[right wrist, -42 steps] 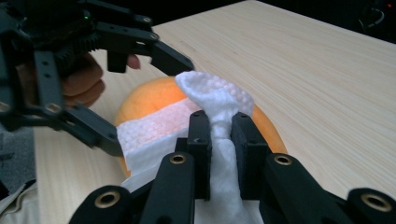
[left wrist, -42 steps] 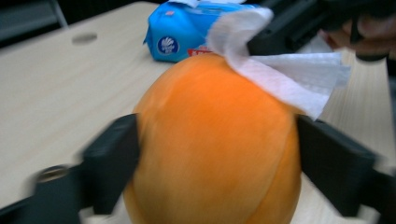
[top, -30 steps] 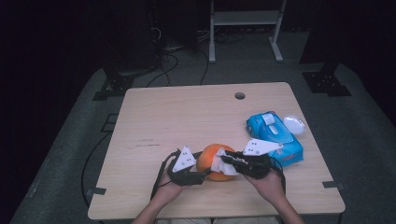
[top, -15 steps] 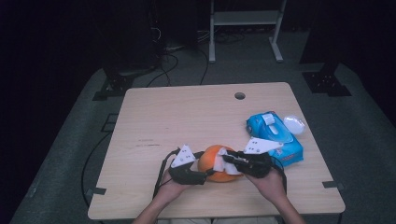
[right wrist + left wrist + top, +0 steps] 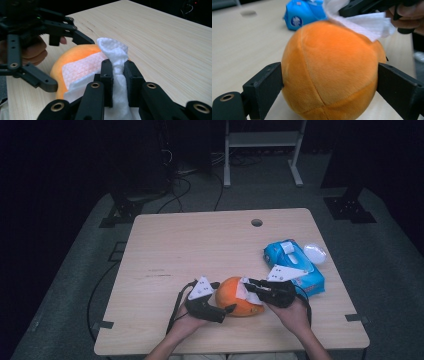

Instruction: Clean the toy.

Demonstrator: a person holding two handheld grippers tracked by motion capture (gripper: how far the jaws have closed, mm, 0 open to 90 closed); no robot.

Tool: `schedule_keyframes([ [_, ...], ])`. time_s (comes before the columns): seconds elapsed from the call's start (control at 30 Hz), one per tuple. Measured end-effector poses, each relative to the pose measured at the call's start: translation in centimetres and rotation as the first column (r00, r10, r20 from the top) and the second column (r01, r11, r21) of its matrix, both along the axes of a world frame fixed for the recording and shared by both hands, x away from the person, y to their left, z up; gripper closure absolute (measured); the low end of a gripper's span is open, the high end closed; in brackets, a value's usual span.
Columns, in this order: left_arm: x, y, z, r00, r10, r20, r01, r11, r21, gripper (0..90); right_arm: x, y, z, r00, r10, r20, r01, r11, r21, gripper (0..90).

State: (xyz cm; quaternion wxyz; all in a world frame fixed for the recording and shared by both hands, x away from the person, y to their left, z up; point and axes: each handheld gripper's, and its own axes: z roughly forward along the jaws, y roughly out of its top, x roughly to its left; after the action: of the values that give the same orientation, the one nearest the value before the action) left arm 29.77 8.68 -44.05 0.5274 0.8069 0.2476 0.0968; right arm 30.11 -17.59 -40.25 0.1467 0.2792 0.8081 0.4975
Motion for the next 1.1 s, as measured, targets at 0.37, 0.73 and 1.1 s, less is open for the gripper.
schedule_keyframes([
  [0.37,-1.3,-0.6,0.4,0.9912,-0.031,0.129,0.019,0.9955,0.093,29.4,-2.2,3.6,1.4,0.9907,0.097,0.096,-0.09,0.993,-0.07,78.4],
  [0.73,-0.6,-0.4,0.2,0.9989,-0.039,0.027,0.039,0.9991,0.014,15.8,-0.7,0.9,0.6,0.9997,0.01,0.024,-0.01,1.0,-0.007,78.3],
  [1.1,-0.5,0.5,0.0,0.9992,-0.035,0.021,0.034,0.9974,0.064,26.5,0.2,-0.1,-0.3,0.9996,-0.015,-0.025,0.015,1.0,0.012,78.1],
])
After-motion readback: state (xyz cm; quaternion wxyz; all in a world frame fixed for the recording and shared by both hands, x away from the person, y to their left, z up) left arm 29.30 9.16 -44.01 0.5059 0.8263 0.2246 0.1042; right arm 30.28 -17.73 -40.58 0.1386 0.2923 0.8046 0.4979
